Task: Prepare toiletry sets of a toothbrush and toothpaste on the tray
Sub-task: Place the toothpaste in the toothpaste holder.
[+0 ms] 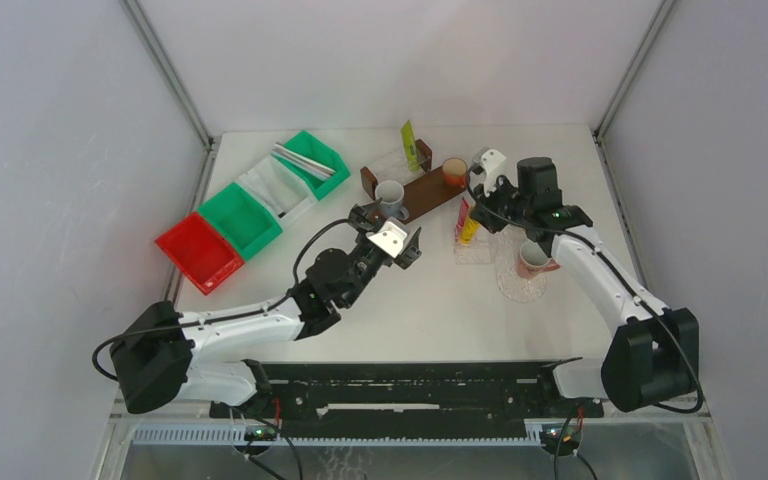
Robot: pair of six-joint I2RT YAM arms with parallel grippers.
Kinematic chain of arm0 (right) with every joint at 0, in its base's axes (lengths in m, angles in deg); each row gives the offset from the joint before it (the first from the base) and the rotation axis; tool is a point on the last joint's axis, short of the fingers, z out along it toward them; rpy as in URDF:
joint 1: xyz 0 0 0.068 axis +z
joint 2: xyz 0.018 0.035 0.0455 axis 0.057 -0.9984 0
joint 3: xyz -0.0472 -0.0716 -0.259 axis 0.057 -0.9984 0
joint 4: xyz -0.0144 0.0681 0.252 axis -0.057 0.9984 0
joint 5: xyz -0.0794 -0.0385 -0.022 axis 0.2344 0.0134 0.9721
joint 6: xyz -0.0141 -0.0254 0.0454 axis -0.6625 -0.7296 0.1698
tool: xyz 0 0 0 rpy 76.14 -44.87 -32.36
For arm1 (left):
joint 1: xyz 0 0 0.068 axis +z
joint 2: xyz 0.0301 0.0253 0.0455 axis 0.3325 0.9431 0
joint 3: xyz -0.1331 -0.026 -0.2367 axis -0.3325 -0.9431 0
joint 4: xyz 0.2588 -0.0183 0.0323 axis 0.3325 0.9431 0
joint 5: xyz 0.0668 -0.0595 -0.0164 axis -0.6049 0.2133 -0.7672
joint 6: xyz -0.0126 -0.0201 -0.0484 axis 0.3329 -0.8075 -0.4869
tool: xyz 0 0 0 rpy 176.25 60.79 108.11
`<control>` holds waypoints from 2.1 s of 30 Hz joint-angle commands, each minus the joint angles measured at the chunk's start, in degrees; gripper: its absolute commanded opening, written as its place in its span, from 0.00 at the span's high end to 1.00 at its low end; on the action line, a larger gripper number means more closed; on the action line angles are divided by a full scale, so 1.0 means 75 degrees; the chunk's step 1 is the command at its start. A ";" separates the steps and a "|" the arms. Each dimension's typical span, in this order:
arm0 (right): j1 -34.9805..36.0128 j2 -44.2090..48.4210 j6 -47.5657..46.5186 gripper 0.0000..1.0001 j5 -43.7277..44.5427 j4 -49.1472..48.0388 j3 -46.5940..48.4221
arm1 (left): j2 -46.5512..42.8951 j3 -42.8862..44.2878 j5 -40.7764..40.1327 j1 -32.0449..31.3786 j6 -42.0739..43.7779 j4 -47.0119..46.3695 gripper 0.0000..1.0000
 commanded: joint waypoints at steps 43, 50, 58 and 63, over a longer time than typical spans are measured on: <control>0.0430 -0.0155 -0.0041 0.58 -0.0322 0.0330 0.0884 | -0.0023 0.0093 -0.0055 0.0011 -0.0046 -0.0355 0.00; -0.0152 0.0431 -0.0115 0.57 -0.2055 0.0657 0.0846 | 0.0009 0.0127 -0.0065 0.0011 -0.0046 -0.0350 0.00; -0.0582 0.0824 -0.0003 0.56 -0.3517 0.0622 0.0677 | -0.0079 0.0168 -0.0146 0.0162 -0.0293 -0.0350 0.00; -0.0713 0.0913 0.0060 0.56 -0.3712 0.0590 0.0633 | -0.0540 0.0139 0.0630 0.0960 -0.1685 0.0074 0.00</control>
